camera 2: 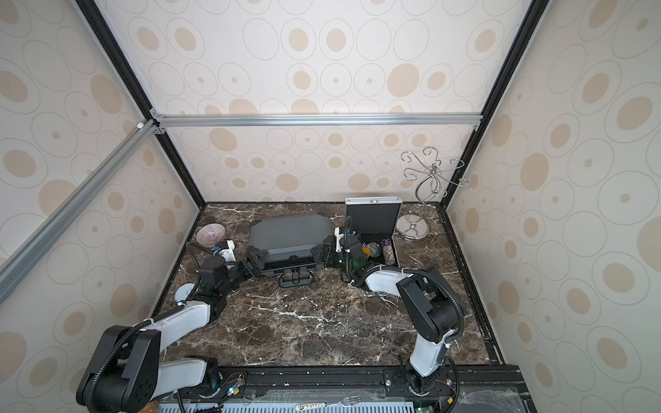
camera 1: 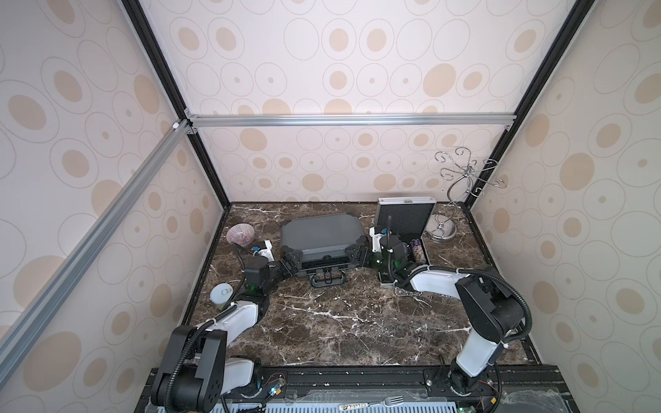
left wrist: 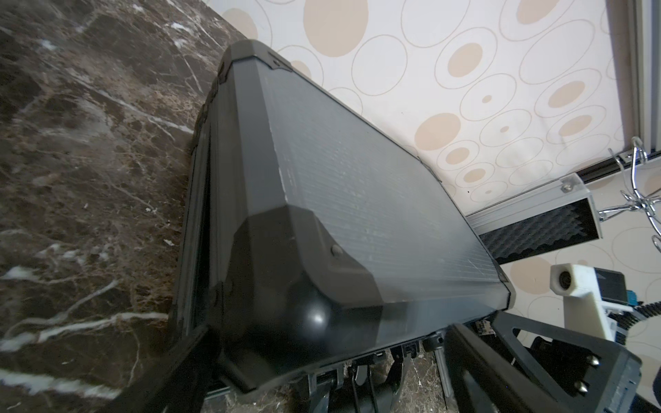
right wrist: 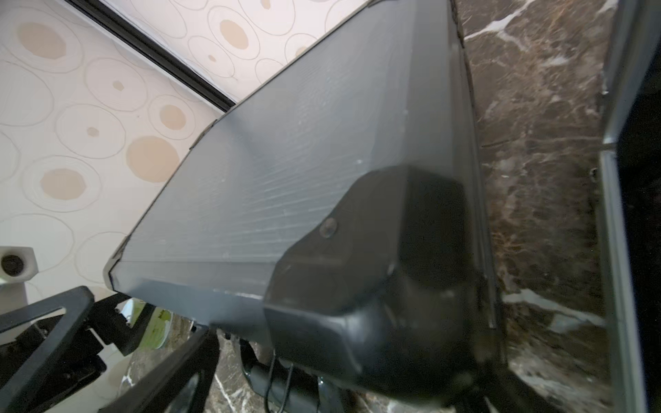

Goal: Open the poker set cases
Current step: Open the case lid on the poker set case.

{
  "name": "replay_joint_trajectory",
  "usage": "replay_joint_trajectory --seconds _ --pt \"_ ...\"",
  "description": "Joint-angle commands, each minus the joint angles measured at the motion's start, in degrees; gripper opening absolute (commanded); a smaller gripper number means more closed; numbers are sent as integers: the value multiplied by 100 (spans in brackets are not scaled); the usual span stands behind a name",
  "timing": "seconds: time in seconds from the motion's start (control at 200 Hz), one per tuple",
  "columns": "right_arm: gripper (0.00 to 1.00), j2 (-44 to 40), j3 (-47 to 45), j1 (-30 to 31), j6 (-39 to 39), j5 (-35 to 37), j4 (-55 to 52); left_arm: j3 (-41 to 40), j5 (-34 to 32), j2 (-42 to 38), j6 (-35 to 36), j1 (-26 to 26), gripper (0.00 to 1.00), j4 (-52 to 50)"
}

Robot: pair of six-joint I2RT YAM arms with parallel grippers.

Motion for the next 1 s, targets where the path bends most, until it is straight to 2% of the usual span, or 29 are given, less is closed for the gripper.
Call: replay_joint_trajectory --seconds 0.0,0.38,0.705,0.865,0.995 --pt "99 76 277 47 225 -394 493 154 93 -224 164 -1 100 372" --pt "99 28 680 104 73 -579 145 -56 -573 -1162 770 -71 100 -235" --pt "99 -11 1157 110 -205 -545 -358 -182 -1302 -1689 1235 -400 99 -836" --pt "99 6 1347 107 -320 -518 -512 -193 -1516 -1791 1430 -557 100 -927" --pt "99 15 1486 109 -400 -502 -597 -125 -1562 -1491 1546 -581 100 -1019"
